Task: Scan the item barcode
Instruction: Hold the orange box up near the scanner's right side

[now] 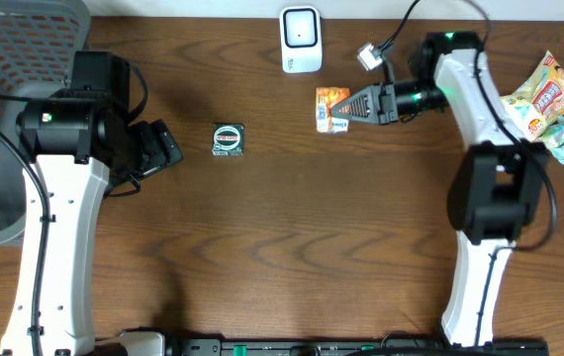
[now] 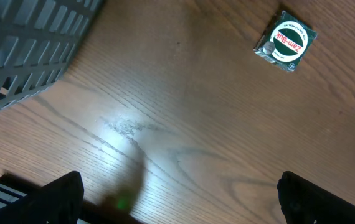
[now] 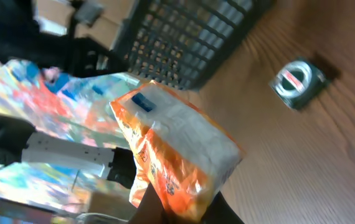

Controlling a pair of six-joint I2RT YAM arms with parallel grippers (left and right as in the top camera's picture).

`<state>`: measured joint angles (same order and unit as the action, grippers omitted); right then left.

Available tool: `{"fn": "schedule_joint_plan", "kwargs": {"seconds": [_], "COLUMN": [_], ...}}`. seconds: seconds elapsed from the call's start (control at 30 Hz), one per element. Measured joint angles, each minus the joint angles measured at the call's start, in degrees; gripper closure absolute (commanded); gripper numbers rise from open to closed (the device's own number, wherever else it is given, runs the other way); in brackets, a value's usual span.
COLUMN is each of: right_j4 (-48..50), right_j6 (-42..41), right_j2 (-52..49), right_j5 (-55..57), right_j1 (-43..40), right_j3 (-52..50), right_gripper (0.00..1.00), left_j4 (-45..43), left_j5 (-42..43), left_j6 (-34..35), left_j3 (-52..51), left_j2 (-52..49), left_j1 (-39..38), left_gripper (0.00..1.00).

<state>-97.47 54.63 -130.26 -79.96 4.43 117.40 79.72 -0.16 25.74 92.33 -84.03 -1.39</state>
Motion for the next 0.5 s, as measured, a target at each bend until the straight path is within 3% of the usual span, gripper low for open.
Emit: {"fn": "schedule_joint_plan", "kwargs": {"seconds": [0.2, 0.5], "right_j4": [0.02, 0.50], "right_j6": [0.11, 0.31], "right_j2": [9.68, 10.75], "right_j5": [0.26, 0.76], "right_j1": [0.98, 4.28], "right_j3": [0.42, 0.61], "right_gripper": [0.99, 0.99], "left_j4": [0.00, 0.00], "left_j5": [0.00, 0.00], "left_j6": [0.00, 0.00], "left_j3": [0.00, 0.00], "left_j2": [0.00, 0.00], "left_j1": [0.00, 0.00], "left_gripper": [0.02, 0.02]}}
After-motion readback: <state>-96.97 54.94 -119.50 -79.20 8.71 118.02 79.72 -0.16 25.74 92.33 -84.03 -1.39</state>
